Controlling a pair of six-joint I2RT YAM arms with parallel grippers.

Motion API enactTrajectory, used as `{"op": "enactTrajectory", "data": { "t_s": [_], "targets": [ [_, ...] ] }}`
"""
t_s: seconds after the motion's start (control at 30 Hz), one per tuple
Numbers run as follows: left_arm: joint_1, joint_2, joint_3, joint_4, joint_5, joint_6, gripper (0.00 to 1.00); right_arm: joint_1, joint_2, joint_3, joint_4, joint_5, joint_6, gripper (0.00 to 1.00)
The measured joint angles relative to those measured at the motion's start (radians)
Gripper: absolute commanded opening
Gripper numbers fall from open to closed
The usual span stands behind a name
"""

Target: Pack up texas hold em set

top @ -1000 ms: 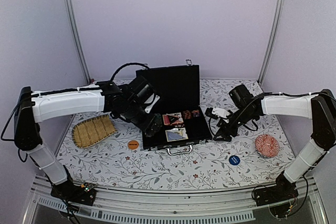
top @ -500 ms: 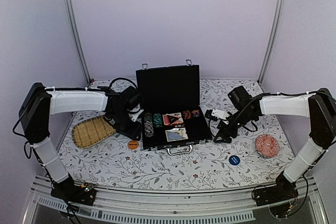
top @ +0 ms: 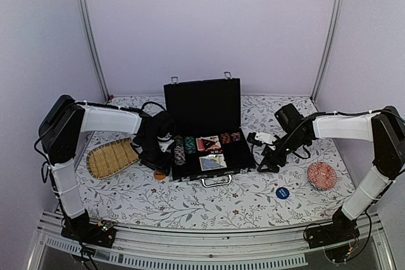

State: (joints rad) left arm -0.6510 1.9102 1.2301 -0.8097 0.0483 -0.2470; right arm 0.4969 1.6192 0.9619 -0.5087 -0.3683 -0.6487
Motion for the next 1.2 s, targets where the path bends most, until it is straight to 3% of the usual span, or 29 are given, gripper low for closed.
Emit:
{"op": "enactTrajectory", "data": {
  "t_s": [0.67, 1.2],
  "targets": [
    [-0.002, 0.015, 0.019, -0.044, -0.004, 0.014, 0.61, 0.000, 0.024, 0.000, -0.008, 0.000, -0.003, 0.81],
    [-0.064, 0.014, 0.002, -0.029, -0.060, -0.021, 0.58, 0.000, 0.027, 0.004, -0.016, 0.000, -0.003, 0.81]
  ]
}}
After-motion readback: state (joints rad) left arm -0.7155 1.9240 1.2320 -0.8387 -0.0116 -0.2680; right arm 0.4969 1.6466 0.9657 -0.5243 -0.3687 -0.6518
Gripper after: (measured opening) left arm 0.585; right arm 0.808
